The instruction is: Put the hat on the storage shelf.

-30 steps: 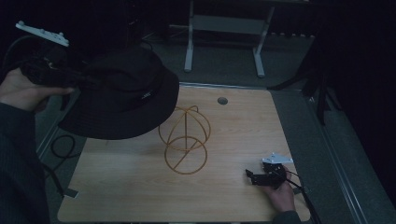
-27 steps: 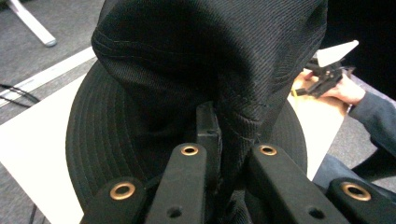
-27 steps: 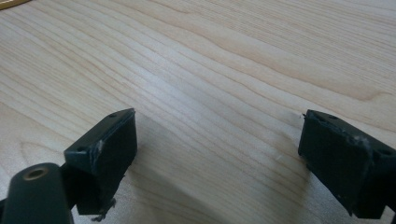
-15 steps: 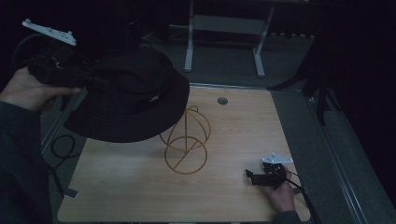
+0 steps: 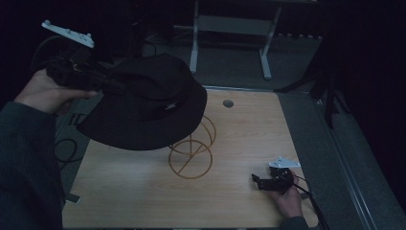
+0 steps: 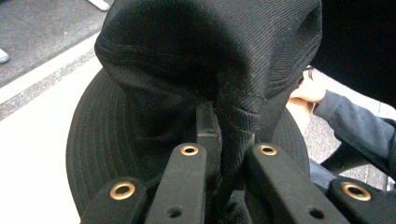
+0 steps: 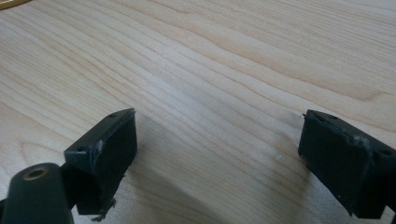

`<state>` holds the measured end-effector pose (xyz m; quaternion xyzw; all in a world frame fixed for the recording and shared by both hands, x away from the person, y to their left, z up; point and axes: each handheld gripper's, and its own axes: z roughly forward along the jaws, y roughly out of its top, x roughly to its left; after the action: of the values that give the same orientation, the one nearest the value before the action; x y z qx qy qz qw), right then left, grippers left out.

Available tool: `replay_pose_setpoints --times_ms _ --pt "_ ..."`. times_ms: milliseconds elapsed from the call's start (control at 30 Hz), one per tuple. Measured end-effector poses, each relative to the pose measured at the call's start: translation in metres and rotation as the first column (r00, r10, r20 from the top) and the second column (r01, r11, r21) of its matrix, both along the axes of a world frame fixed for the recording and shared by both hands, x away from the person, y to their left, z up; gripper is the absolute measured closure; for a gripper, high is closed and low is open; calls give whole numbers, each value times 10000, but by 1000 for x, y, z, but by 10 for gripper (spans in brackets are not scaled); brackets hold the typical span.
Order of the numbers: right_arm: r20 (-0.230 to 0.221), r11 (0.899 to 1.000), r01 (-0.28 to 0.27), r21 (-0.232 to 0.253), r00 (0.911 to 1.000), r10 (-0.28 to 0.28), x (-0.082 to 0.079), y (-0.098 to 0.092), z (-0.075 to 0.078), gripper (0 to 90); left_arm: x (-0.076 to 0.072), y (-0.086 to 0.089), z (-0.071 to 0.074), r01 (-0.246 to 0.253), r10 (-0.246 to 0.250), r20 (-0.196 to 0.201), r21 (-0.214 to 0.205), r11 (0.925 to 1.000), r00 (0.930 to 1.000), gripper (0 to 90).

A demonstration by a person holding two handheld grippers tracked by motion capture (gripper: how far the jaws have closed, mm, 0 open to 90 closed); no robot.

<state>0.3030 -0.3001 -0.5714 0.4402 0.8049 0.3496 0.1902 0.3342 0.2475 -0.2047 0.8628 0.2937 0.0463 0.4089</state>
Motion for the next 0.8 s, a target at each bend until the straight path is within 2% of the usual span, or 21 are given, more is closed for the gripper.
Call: replay_pose_setpoints --times_ms 500,800 --pt "0 10000 -7 -10 10000 7 0 0 0 114 7 -29 -6 524 -517 -187 412 9978 9985 881" --pt "3 10000 -4 -7 10000 4 0 0 0 114 13 -44 -13 776 -763 -268 501 9957 9967 880"
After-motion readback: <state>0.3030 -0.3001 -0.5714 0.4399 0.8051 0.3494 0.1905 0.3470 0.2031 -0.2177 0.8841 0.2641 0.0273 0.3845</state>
